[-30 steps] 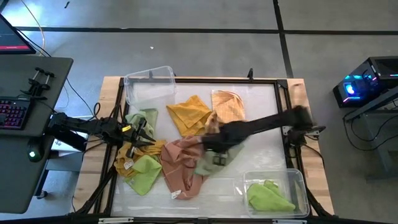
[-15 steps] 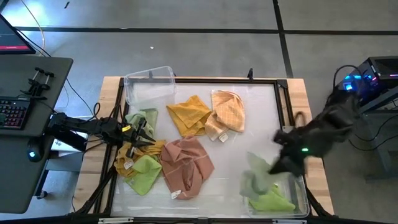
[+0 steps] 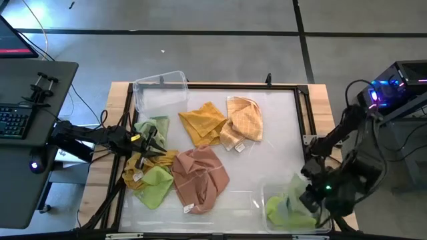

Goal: Sort towels by color in basket
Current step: Put the right green microfiber towel into the bottom transparent bin, then put the light green microfiber towel into the bottom transparent bin

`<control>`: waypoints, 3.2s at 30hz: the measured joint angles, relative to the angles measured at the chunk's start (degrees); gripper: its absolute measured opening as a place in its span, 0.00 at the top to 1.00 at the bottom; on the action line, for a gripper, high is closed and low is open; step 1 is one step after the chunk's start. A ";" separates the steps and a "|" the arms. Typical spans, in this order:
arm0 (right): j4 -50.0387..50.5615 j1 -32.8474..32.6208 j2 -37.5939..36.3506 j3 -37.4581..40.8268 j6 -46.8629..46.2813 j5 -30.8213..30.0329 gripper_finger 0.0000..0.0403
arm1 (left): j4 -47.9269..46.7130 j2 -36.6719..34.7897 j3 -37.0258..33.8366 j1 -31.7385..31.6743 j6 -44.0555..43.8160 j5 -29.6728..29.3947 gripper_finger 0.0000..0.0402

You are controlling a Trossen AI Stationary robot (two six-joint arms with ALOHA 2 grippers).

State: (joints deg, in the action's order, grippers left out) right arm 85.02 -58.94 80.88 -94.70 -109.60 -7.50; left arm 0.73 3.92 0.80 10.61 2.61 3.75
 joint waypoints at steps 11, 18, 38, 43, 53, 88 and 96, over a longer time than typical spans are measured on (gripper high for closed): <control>-4.85 0.07 12.05 -0.02 -2.78 0.53 0.98 | 0.01 0.00 -0.01 0.00 0.00 -0.02 0.88; -3.59 3.21 17.35 -0.02 -6.01 5.38 0.80 | 0.01 0.00 0.00 -0.02 0.00 -0.04 0.88; -18.61 7.40 11.16 12.11 4.37 12.23 0.76 | -0.02 -0.02 -0.01 0.00 0.00 -0.07 0.88; -28.84 7.44 10.25 13.27 1.63 10.72 0.83 | 0.01 -0.02 -0.01 0.00 0.00 -0.09 0.88; -26.84 16.29 8.77 3.34 18.89 -5.91 0.84 | -0.01 -0.01 -0.01 0.00 0.00 -0.15 0.88; -69.91 59.50 20.13 20.52 72.47 9.25 0.41 | 0.01 -0.02 -0.01 -0.02 0.00 -0.05 0.88; -69.86 58.80 20.15 20.52 76.08 9.61 0.41 | 0.00 -0.02 -0.01 -0.01 0.00 -0.07 0.88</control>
State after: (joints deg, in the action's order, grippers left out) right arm 15.16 -0.14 101.03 -74.17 -33.52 2.11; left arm 0.73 3.90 0.80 10.59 2.61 3.68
